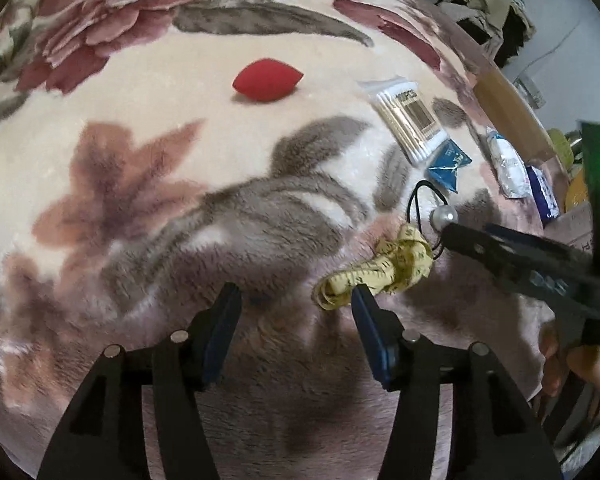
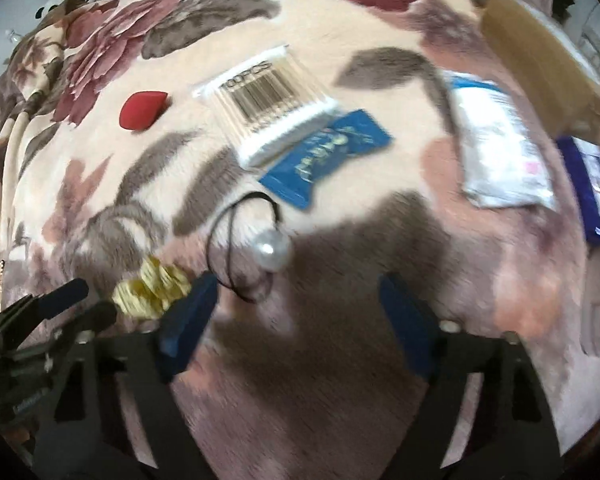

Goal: Organize soft objects
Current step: 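Grasp the yellow tape measure with the left tool while the right tool grasps the pearl hair tie, then lift and carry the tape measure and hair tie over the orange basket with both tools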

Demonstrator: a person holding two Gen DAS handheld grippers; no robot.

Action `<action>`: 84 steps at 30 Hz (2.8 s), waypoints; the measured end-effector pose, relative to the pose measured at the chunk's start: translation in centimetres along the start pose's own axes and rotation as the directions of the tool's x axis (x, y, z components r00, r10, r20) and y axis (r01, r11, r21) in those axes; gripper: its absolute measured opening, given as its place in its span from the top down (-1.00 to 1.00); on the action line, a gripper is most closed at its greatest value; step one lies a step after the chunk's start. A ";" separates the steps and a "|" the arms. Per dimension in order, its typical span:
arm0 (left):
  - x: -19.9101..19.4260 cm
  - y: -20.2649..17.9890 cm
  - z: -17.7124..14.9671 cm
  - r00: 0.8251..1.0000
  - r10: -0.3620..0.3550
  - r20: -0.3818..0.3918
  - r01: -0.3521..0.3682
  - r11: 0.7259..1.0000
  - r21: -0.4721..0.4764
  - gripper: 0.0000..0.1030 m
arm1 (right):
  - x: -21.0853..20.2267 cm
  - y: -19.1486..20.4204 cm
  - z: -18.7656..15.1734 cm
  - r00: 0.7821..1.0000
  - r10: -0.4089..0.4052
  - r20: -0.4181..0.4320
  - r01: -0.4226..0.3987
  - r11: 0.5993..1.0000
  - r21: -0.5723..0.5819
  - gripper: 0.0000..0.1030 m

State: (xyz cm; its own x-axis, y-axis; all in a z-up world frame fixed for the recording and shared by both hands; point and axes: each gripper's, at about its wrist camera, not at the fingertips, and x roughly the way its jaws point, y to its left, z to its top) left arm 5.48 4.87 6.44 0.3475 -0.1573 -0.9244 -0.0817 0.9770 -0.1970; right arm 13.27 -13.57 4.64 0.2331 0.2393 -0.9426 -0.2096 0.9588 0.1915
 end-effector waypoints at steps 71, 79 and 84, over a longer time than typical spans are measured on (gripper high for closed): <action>-1.0 -9.7 -1.0 1.000 -0.002 -0.008 0.002 1.000 -0.006 0.46 | -8.7 -6.0 -6.0 0.997 0.071 0.033 -0.072 0.997 0.038 0.52; -2.8 -11.6 -1.5 1.000 0.001 0.020 -0.001 1.000 0.014 0.46 | -11.5 -7.0 -6.9 0.996 0.039 0.076 -0.041 0.999 0.030 0.52; -4.2 -13.4 -1.5 0.999 -0.011 0.044 0.010 0.999 0.039 0.46 | -13.5 -7.9 -7.2 0.993 0.032 0.115 -0.037 0.999 0.040 0.52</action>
State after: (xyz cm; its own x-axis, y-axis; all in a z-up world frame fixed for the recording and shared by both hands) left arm 3.70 -7.74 12.44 0.3896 -0.1618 -0.9067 -0.0417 0.9803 -0.1929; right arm 4.95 -25.46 13.90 0.3342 0.2856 -0.8982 -0.1796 0.9548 0.2368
